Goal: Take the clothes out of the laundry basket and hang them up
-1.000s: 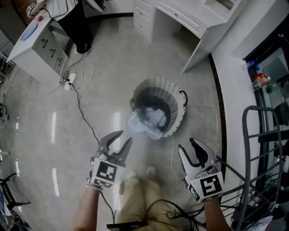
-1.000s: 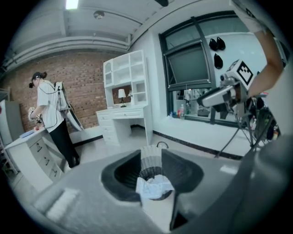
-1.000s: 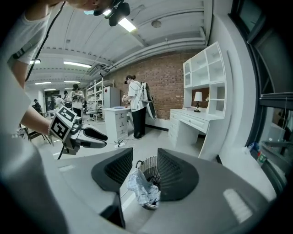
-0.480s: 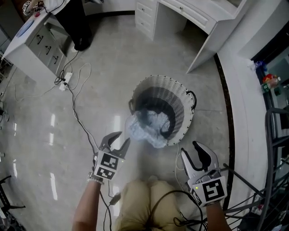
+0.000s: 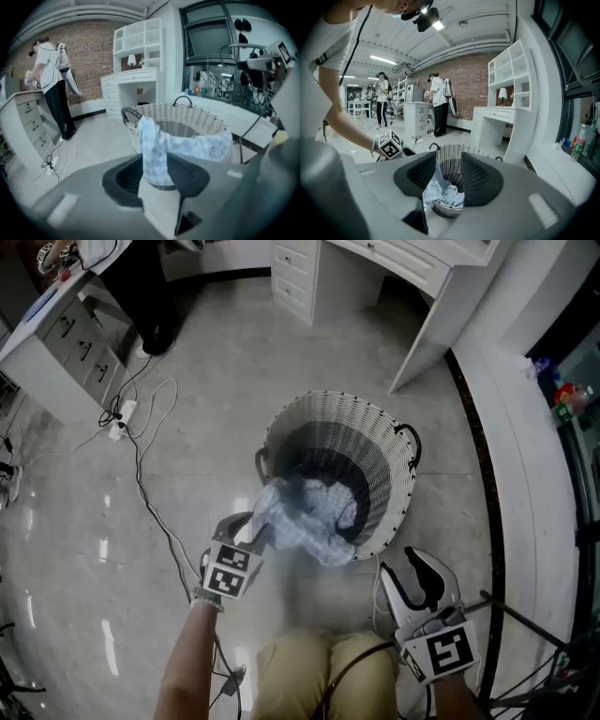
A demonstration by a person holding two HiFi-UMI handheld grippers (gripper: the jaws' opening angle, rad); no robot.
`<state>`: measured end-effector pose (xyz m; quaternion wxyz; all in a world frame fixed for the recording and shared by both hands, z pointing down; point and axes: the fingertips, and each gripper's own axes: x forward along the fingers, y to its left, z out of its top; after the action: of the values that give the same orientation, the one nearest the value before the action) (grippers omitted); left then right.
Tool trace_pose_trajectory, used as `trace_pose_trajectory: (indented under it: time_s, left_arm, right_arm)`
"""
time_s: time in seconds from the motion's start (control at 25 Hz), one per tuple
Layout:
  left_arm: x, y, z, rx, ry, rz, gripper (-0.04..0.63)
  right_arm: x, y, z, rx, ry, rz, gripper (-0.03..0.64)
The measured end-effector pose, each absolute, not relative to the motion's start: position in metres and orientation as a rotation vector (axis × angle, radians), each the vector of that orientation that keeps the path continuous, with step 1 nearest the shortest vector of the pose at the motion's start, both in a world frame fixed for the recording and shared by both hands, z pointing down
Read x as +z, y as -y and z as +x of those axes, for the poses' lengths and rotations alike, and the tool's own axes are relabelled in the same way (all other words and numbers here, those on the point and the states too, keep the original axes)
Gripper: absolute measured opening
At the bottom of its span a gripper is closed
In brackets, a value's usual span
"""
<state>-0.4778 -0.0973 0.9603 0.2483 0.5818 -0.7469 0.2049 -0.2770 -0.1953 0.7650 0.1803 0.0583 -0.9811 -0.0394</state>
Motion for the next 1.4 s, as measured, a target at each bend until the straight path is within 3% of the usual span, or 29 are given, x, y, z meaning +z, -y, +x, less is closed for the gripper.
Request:
trace_pose_trajectory:
  time_s: [0.12,0.16,0.2,1.4]
  left_arm:
    - [0.973,0.102,-0.484,0.589,2.032,1.571,0.121]
    - [0.97,0.103,-0.485,0.607,2.035,1.569,0.008]
    - [0.964,0.104,-0.484,0.616,2.035,1.573,0.0]
    - [0.42,0.215,-0.366,0.779,1.983,2.186,-0.002]
  right_arm:
    - [0.772,0.196,-0.273,-0.119,2.771,0.187,0.167]
    - [0.772,0.197,-0.271,-0.12,2.767,0.195,0.167]
    - [0.769,0.198,-0.27,-0.12,2.763,0.203,0.167]
    - [0.422,0.201,-0.195,-0.013,2.773,0.542,0.167]
